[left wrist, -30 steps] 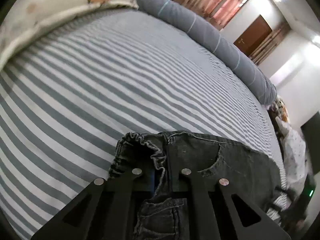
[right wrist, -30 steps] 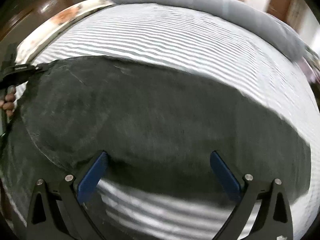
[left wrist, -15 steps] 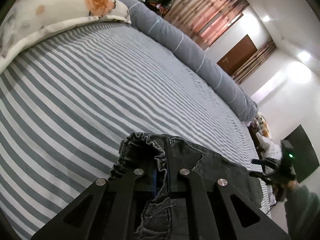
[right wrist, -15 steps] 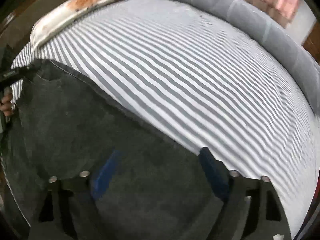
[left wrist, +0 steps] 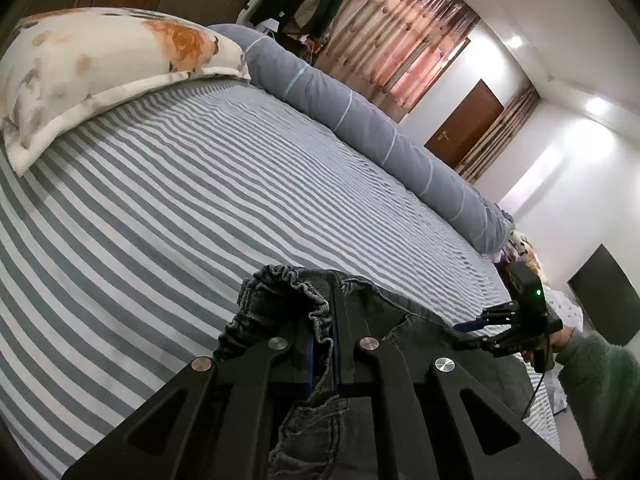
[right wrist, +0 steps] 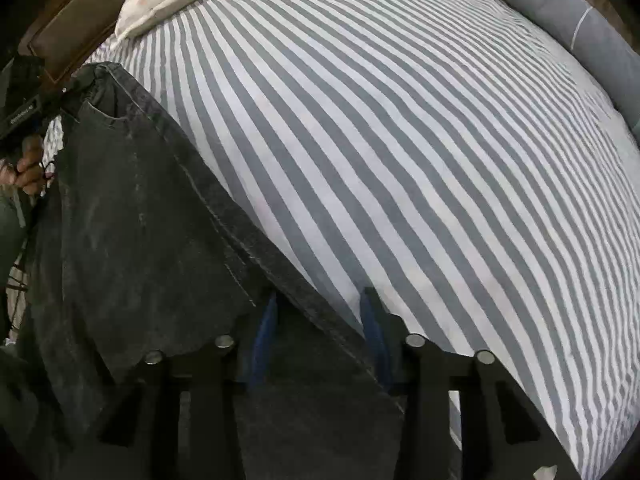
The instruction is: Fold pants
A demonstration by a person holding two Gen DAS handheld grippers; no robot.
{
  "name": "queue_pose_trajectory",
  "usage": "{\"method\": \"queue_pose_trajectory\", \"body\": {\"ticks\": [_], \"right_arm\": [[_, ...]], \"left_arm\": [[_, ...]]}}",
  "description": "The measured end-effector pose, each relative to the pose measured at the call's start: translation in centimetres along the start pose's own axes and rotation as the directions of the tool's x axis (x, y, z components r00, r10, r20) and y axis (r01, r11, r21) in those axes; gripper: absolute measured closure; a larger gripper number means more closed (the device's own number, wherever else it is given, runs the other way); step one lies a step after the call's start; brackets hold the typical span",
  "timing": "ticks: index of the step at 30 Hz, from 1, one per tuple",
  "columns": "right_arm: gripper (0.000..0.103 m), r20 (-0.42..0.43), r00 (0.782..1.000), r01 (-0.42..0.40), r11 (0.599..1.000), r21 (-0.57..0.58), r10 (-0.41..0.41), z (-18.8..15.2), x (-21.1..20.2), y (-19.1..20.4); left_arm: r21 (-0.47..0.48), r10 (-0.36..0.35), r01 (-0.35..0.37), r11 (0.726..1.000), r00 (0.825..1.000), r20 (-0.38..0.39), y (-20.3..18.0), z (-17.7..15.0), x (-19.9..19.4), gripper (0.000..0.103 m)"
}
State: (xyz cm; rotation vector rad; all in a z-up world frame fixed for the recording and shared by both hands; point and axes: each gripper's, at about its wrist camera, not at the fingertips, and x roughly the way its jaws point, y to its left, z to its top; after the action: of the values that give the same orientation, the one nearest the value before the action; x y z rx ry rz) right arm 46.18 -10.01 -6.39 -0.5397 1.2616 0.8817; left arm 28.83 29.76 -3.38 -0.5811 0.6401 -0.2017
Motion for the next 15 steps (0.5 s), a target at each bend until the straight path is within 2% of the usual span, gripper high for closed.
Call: {"method": "queue_pose_trajectory", "body": {"ticks": [3,6,11,15], "right_arm": [[0.079,0.003,1.0,-0.023,1.0,0.008,0.023,-0.7,-0.4,0.3],[0.081,-0.005,1.0,-0.012,1.0,0.001,0.012,-1.1,-0.6,0.6],[0.082,-0.016,0.998,0.062,0.998,-0.022,-0.062,-0.8,-0.2,1.7],[0.094,0.02,0.992,0.122,0.992,-0.038,-0.121,-1.3,-0.5,3.4]], "left_arm": [[0.003,0.012,-0.012,1.0,1.0,0.004,-0.2,-0.1,0.0,0.097],[-0.001,0.01,-0.01,1.0,1.0,0.005,-0.2,-0.1,-0.1,0.097],[0.005,0.002,-0.003,1.0,1.0,0.017,-0.8,0.2,-0.8,0.097],[0.016,0.018,-0.018,1.0,1.0,0.02,-1.1,0.4,-1.3,0.097]]}}
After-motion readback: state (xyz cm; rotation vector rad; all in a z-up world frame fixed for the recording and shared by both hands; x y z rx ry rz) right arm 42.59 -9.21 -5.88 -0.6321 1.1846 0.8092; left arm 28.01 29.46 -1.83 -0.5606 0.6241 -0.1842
